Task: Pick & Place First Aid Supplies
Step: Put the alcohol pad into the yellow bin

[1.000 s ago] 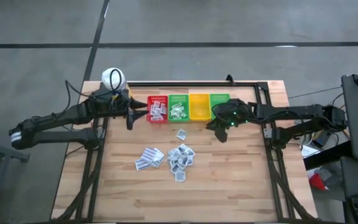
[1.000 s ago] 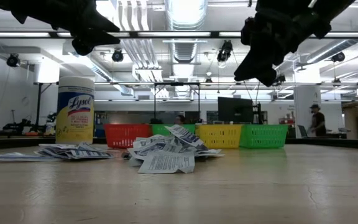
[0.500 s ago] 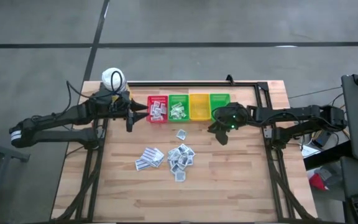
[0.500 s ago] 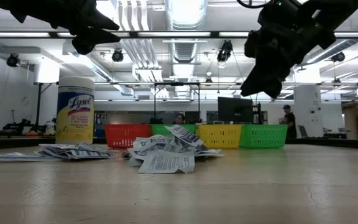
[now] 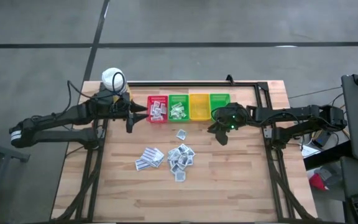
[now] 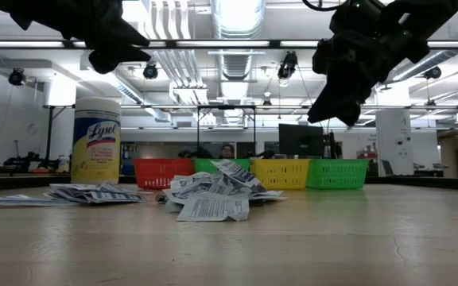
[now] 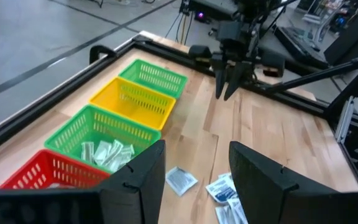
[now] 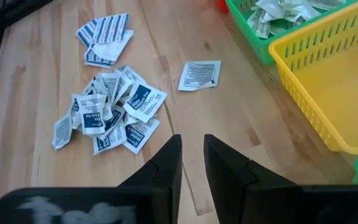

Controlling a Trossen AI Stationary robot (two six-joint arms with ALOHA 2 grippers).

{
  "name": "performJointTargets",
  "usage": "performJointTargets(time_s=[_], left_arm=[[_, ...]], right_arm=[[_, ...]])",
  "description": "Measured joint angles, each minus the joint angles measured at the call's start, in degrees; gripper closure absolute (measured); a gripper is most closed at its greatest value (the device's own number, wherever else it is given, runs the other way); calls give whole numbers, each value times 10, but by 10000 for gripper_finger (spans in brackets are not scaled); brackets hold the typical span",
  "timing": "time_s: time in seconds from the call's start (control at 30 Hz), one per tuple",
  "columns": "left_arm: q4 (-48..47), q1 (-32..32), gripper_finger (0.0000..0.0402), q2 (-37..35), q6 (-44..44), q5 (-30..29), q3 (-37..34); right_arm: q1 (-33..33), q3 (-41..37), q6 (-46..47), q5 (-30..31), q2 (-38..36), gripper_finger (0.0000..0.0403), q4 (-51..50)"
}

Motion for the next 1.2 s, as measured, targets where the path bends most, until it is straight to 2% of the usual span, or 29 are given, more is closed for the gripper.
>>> performJointTargets(time_s=[0.17, 0.3, 0.47, 0.77, 0.97, 1.2], left_arm=[[-9, 0, 227, 0, 1, -2, 0], [-9, 0, 227, 0, 5, -12, 0], [-9, 0, 227, 0, 11, -18, 0], [-8, 0, 227, 0, 12, -18, 0], [-8, 0, 227, -7, 25, -18, 0], [-8, 0, 227, -54, 27, -18, 0]], right_arm=[[15, 5, -82, -18, 5, 334, 22], [48, 55, -154, -26, 39, 326, 2], [74, 162, -265, 12, 121, 315, -99], [73, 362, -434, 16, 284, 275, -271], [72, 447, -531, 17, 377, 249, -313], [70, 505, -592, 17, 452, 243, -329]])
